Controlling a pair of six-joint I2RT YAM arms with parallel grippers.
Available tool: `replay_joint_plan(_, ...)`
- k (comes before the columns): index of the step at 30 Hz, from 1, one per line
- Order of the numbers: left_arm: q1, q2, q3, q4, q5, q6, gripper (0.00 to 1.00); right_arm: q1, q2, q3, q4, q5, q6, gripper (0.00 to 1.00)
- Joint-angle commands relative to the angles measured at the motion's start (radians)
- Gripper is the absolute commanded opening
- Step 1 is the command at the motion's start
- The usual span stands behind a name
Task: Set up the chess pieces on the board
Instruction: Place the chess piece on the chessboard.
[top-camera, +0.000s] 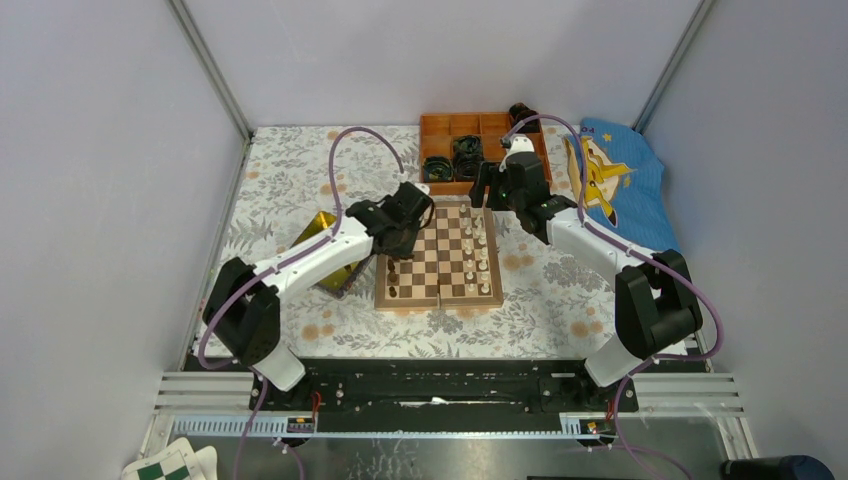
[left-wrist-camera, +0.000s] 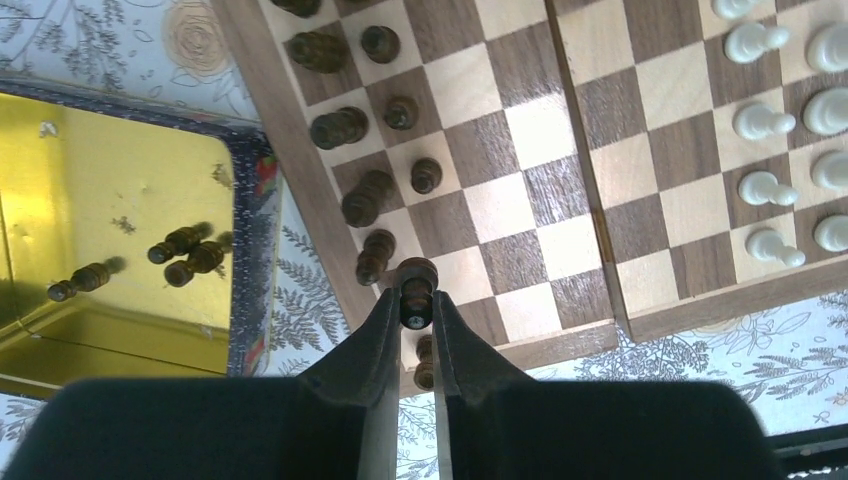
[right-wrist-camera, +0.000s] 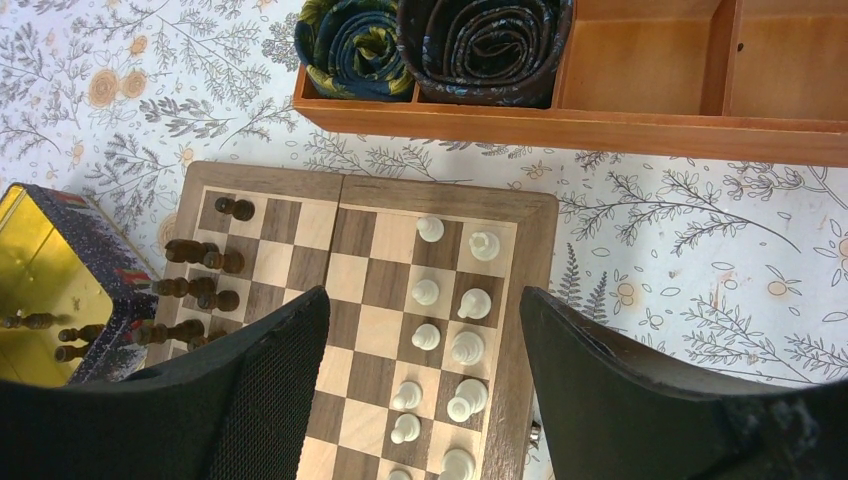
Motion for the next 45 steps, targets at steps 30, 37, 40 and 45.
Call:
replay_joint_plan(30, -0.061, 0.122, -0.068, 0.124, -0.004, -0.032, 0.05, -0.013, -0.033, -0.01, 0.032, 0.021, -0.007, 0.78)
replay_joint_plan(37, -0.042, 0.128, -0.088, 0.149, 0.002, -0.037, 0.08, -0.013, -0.029, -0.008, 0.033, 0.018, -0.007, 0.78)
replay_joint_plan(40, -0.035, 0.126, -0.097, 0.159, 0.002, -0.038, 0.08, -0.013, -0.026, -0.008, 0.034, 0.015, -0.007, 0.78)
replay_joint_plan(45, -0.025, 0.125, -0.107, 0.174, 0.01, -0.038, 0.11, -0.013, -0.022, -0.008, 0.034, 0.015, -0.006, 0.78)
